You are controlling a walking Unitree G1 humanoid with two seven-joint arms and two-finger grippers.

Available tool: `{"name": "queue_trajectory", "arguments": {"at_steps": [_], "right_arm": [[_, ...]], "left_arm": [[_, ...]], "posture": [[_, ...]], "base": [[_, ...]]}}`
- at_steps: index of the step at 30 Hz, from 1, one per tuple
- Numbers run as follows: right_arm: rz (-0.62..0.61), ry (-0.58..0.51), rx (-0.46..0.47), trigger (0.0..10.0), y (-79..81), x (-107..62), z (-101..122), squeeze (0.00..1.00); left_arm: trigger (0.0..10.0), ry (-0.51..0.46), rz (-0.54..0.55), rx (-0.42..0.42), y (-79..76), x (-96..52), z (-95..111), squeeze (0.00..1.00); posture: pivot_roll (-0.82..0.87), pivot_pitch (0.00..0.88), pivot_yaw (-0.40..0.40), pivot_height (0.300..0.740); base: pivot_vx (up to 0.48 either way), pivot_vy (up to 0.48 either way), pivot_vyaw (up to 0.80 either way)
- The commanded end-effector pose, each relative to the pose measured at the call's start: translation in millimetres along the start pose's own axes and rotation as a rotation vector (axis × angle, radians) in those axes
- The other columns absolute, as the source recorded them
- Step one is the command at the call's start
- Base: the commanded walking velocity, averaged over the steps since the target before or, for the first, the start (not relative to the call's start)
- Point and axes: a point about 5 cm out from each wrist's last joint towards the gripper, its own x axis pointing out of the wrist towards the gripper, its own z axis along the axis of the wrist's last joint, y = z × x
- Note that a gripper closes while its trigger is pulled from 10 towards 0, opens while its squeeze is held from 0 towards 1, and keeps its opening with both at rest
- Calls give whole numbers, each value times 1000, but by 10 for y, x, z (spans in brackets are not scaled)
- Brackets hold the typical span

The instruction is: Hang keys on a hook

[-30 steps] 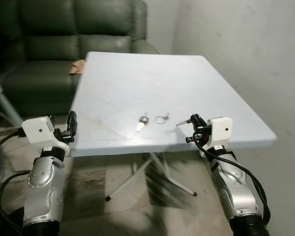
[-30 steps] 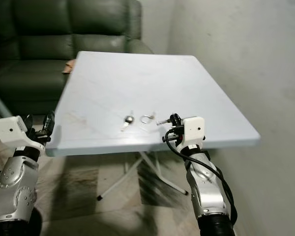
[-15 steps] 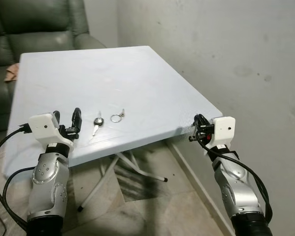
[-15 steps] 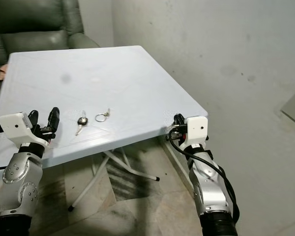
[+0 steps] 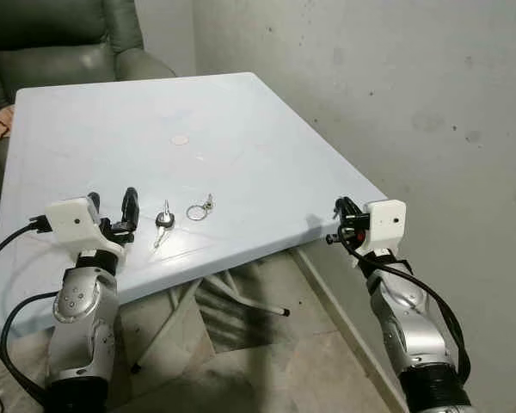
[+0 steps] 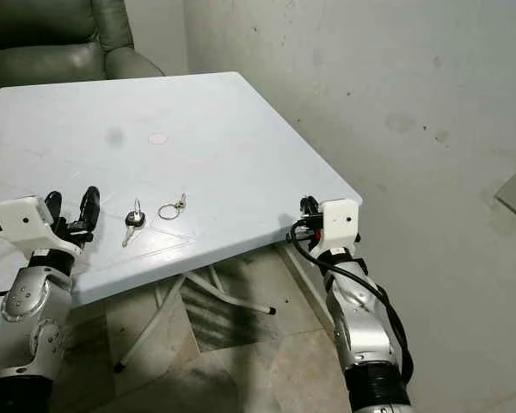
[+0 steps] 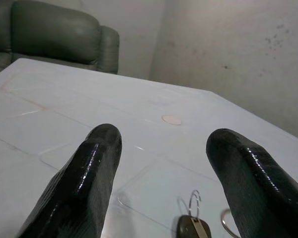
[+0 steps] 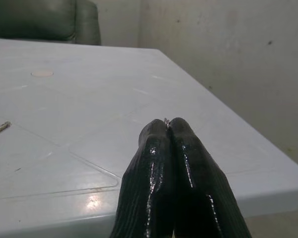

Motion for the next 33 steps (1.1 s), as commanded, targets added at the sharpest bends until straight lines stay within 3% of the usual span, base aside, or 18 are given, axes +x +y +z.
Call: {"name": "queue_trajectory", "arguments": {"at_steps": [1,6,33], "right_arm": [[-7,-16,-8,10000,-11,28,45,0],[-10,-14,-7,10000,-15,27,40,0],[14,-19,-22,10000,-16,17,46,0]], "left_arm": [[10000,-19,-8,4,-1,-7,46,0],[10000,-30,-9,-5,-7,-5,54,0],[10000,-25,47,-23,5,-13,45,0]], "posture": [[-68,0,-40,740],[-68,0,-40,740],[-67,8,-57,740]], "base": [[0,-480,-769],[0,-480,-769],[0,0,-736]]}}
